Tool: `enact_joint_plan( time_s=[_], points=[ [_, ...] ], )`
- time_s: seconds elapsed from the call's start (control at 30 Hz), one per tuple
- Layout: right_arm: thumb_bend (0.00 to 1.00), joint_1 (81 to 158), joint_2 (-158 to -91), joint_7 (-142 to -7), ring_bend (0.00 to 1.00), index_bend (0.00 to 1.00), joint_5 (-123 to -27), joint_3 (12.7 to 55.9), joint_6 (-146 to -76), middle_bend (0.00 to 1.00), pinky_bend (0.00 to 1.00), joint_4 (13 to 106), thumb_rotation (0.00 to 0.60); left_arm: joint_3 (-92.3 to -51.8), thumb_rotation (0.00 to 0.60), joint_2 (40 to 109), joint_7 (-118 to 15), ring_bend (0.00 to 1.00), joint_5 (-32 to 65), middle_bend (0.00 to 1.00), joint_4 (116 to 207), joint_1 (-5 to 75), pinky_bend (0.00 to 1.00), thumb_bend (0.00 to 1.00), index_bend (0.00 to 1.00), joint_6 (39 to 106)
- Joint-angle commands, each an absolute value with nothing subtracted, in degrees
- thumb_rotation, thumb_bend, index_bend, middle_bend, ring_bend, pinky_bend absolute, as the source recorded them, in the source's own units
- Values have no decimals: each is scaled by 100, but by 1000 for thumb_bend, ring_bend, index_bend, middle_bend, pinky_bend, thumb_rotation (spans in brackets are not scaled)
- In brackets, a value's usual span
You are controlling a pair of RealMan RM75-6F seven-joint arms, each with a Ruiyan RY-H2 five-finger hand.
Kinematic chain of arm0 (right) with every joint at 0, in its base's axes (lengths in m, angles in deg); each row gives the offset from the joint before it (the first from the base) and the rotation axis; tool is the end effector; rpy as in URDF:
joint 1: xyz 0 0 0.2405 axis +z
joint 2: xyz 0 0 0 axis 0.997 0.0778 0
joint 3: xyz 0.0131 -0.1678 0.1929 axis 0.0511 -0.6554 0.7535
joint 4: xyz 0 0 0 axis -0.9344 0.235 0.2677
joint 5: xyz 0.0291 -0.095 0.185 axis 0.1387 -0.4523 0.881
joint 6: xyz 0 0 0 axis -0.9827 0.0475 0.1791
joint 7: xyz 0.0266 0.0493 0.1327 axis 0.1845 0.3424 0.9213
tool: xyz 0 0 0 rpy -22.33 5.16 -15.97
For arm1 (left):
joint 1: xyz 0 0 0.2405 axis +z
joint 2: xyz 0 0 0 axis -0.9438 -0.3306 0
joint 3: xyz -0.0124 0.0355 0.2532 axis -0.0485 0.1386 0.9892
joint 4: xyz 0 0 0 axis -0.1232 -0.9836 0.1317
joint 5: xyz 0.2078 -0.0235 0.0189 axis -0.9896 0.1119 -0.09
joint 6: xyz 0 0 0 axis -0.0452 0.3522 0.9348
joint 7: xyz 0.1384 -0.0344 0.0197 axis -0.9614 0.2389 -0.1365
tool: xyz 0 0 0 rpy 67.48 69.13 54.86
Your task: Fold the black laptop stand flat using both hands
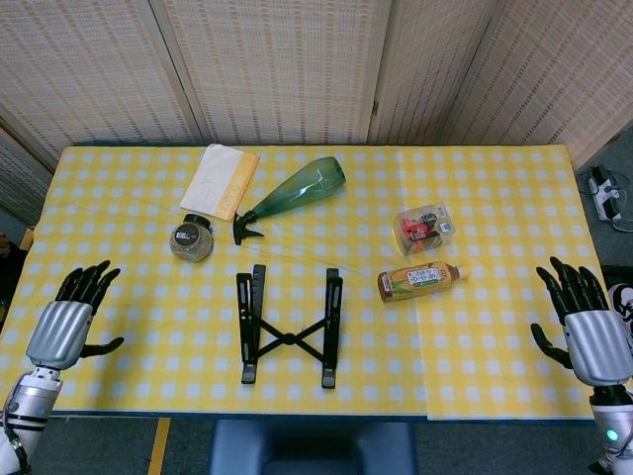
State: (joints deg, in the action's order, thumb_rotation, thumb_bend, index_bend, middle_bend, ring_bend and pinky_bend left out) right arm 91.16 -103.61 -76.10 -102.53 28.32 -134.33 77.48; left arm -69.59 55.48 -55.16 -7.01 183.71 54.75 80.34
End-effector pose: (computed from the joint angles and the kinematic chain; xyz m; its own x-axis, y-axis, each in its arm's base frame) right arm -0.2968 -0.1896 0.1727 0.4257 0.0707 0.9021 -0.8972 -0.0965 0.4310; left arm -0.2692 0.2449 0.1345 0.4291 0.0949 0.8983 0.8950 -0.1791 -0.4086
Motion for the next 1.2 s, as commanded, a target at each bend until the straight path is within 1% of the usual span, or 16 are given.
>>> enact_joint_plan(
  time_s=[0.03,0.3,0.37,0.53,0.6,0.7,0.83,0.87,0.93,1.2],
  points=[
    [398,9141,-10353,-7617,0,0,-10297,2818,-13411,0,0,7779,600,-7067,600,5541,-4758,42,-694,55,18283,5016,0,152,98,7393],
    [398,9212,-10371,-7643,0,0,-10412,2771,-13337,0,0,7841,600,-7028,600,5668,-2171,44,-944,55,17818,4063,0,151,66,5935],
    [398,9224,-10384,-7648,0,0,-10428,2762,-13325,0,0,7848,600,-6994,600,5760,-1637,44,-1039,55,17646,3857,0,151,54,5689],
    [398,9308,-10432,-7563,0,0,-10459,2715,-13164,0,0,7857,600,-6906,600,6073,-649,46,-1199,56,17261,3522,0,151,44,5409],
    [398,9389,-10444,-7463,0,0,-10507,2680,-13027,0,0,7872,600,-6879,600,6235,-222,60,-1254,67,17129,3391,0,151,66,5340],
    [398,9536,-10484,-7306,0,0,-10604,2633,-12815,0,0,7888,600,-6813,600,6428,523,103,-1383,116,16997,3189,0,150,114,5251],
    [398,9847,-10520,-6699,0,0,-10776,2547,-12386,0,0,7932,600,-6702,600,6642,1461,201,-1627,226,16824,2939,18,151,199,5276],
    [398,9935,-10525,-6526,0,0,-10832,2527,-12280,0,0,7937,600,-6671,600,6684,1656,235,-1693,264,16788,2893,48,151,228,5320],
    [398,10153,-10573,-6171,0,0,-10959,2505,-12056,0,0,7915,600,-6583,600,6761,2072,271,-1849,305,16712,2789,84,151,258,5427],
    [398,11000,-10966,-4772,6,0,-11290,2486,-11356,0,0,7740,600,-6138,600,6943,3507,360,-2445,413,16367,2458,97,151,388,6019]
  ],
)
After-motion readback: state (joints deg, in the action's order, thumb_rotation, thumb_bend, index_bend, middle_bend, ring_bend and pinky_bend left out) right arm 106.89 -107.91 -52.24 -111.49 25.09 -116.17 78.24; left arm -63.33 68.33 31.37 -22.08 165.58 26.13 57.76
